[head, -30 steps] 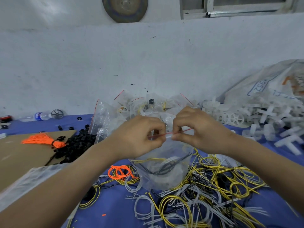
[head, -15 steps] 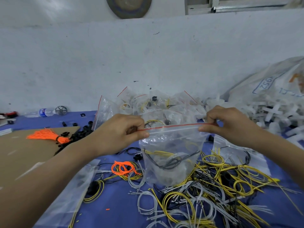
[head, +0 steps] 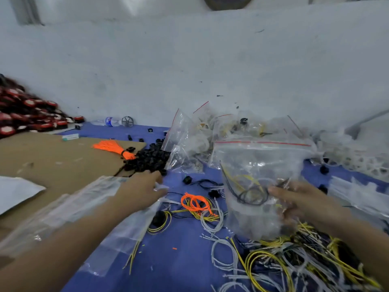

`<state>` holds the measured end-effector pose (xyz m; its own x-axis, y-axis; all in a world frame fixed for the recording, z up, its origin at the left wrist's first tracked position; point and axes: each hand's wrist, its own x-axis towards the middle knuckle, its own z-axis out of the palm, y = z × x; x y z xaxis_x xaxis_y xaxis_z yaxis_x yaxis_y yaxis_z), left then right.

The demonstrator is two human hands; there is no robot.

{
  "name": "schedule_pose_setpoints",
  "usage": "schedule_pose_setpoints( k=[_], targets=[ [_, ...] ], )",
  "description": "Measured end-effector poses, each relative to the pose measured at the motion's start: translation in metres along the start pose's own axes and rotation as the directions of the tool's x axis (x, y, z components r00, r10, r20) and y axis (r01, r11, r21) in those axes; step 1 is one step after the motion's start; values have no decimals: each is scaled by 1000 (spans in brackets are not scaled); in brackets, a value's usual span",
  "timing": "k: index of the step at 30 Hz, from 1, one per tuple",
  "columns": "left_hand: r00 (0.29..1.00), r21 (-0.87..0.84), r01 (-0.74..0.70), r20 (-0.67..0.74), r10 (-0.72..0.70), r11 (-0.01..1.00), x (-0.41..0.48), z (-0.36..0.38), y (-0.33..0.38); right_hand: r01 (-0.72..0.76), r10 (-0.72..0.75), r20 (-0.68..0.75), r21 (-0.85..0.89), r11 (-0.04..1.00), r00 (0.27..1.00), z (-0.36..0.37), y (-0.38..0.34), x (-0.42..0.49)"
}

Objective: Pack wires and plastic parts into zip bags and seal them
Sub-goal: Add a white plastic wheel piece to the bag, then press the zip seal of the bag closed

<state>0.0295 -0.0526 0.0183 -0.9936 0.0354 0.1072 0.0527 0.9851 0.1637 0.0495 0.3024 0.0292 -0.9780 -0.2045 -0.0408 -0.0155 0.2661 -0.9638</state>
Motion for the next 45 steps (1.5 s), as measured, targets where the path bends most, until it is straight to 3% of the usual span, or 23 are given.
schedule_pose_setpoints(
  k=[1, 3, 7, 9, 17, 22, 24, 27, 30, 33, 35, 37, 39, 40, 41, 42, 43, 45],
  targets=[
    [993, 89, 89, 70, -96, 992, -2, 16, -16, -8, 10, -25, 77, 997, 1000, 2, -8, 7],
    [972, 72, 185, 130, -194, 980, -7, 44, -33, 33, -5, -123, 228, 973, 992, 4, -28, 27],
    [970, -78, 238, 67, -233, 968, -8, 65, -36, 333, -158, -336, 564, 756, 929, -15, -69, 67],
    [970, -63, 242, 30, -240, 968, -5, 65, -32, 315, -108, -353, 606, 731, 929, -24, -76, 75],
    [961, 68, 273, -69, -268, 960, 5, 55, -21, 142, 41, -280, 601, 786, 959, -10, -28, 51],
    [858, -291, 201, -408, -311, 935, 28, 31, -11, 89, -6, -180, 457, 885, 984, -23, -15, 38],
    [895, -276, 249, -302, -329, 929, 35, 32, -6, 68, -22, -118, 400, 914, 993, -27, -19, 33],
    [939, -41, 341, -28, -342, 939, 38, 58, -10, 115, -86, -97, 344, 932, 991, -36, -26, 25],
    [954, 26, 297, -49, -295, 955, 37, 70, -22, 145, -121, -98, 304, 941, 988, -37, -29, 20],
    [921, -90, 363, -118, -372, 927, 34, 57, -16, 106, -88, -87, 235, 966, 992, -29, -26, 22],
    [881, -193, 349, -267, -391, 917, 31, 36, -1, 59, -43, -73, 240, 969, 996, -19, -24, 26],
    [820, -399, 137, -468, -329, 907, 25, 9, 33, -35, 34, 7, 339, 940, 999, -3, -22, 32],
    [803, -607, -142, -533, -268, 782, 9, -19, 83, -188, 118, 172, 488, 852, 978, 17, -22, 37],
    [859, -709, -251, -477, -187, 660, -2, -29, 112, -259, 129, 259, 568, 781, 957, 24, -23, 39],
    [925, -788, -307, -378, -26, 534, -12, -34, 138, -304, 107, 329, 633, 712, 938, 27, -23, 39],
    [935, -801, -353, -289, 204, 483, -20, -34, 160, -324, 69, 372, 683, 655, 925, 27, -23, 39],
    [886, -762, -415, -214, 410, 497, -24, -31, 178, -331, 48, 384, 717, 613, 922, 24, -23, 38],
    [773, -697, -514, -124, 622, 500, -25, -23, 195, -294, 70, 316, 750, 592, 946, 14, -21, 37]
  ],
)
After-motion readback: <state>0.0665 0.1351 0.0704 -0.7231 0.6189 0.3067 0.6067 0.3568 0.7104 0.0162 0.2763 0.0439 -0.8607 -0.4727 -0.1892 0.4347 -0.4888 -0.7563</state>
